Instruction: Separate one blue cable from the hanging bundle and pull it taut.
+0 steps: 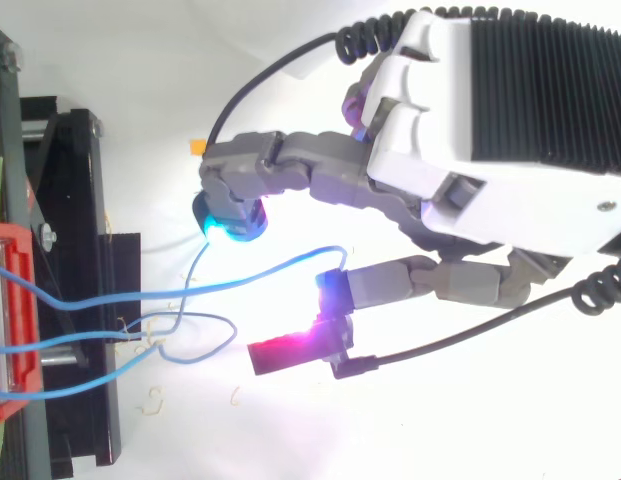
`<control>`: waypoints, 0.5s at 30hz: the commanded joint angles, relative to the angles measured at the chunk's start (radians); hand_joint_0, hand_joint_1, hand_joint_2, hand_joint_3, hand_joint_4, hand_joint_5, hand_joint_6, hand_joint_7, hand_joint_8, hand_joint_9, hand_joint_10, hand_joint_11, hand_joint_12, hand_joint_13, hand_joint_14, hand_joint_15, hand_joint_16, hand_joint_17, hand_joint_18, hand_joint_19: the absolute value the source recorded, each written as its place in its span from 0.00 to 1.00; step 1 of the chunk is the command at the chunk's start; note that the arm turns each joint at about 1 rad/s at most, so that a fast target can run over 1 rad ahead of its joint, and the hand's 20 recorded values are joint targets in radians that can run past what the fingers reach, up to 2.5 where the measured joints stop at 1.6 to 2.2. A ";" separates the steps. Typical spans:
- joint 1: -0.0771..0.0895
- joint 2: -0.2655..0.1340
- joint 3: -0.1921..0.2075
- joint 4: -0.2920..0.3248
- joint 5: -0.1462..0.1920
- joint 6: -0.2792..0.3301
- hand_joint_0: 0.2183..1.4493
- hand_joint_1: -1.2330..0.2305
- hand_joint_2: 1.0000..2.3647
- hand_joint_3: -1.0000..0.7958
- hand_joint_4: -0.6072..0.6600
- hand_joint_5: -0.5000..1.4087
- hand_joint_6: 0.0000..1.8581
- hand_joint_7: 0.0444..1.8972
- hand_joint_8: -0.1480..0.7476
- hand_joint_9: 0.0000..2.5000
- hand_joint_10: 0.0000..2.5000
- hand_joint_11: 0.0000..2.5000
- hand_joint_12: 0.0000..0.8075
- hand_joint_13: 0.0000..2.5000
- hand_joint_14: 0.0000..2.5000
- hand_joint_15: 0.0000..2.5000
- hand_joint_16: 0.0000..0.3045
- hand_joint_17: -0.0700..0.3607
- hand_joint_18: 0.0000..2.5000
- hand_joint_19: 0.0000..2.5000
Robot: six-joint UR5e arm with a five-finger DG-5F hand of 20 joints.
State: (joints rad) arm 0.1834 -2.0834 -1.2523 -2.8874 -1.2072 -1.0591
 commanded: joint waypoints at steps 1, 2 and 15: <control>-0.009 0.000 0.001 -0.004 -0.026 0.014 0.42 0.33 0.01 0.40 0.64 0.31 0.27 0.66 0.33 0.95 0.00 0.97 0.35 0.57 0.46 0.55 0.11 0.34 0.47 0.57; -0.010 0.000 -0.001 -0.009 -0.034 0.014 0.42 0.33 0.01 0.39 0.65 0.31 0.27 0.66 0.33 0.95 0.00 0.97 0.35 0.57 0.46 0.54 0.11 0.34 0.47 0.57; -0.035 -0.001 -0.001 -0.079 -0.080 0.188 0.42 0.33 0.01 0.40 0.65 0.31 0.27 0.66 0.34 0.95 0.00 0.97 0.35 0.57 0.46 0.54 0.11 0.34 0.47 0.57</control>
State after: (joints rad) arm 0.1551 -2.0836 -1.2528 -2.9414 -1.2713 -0.9651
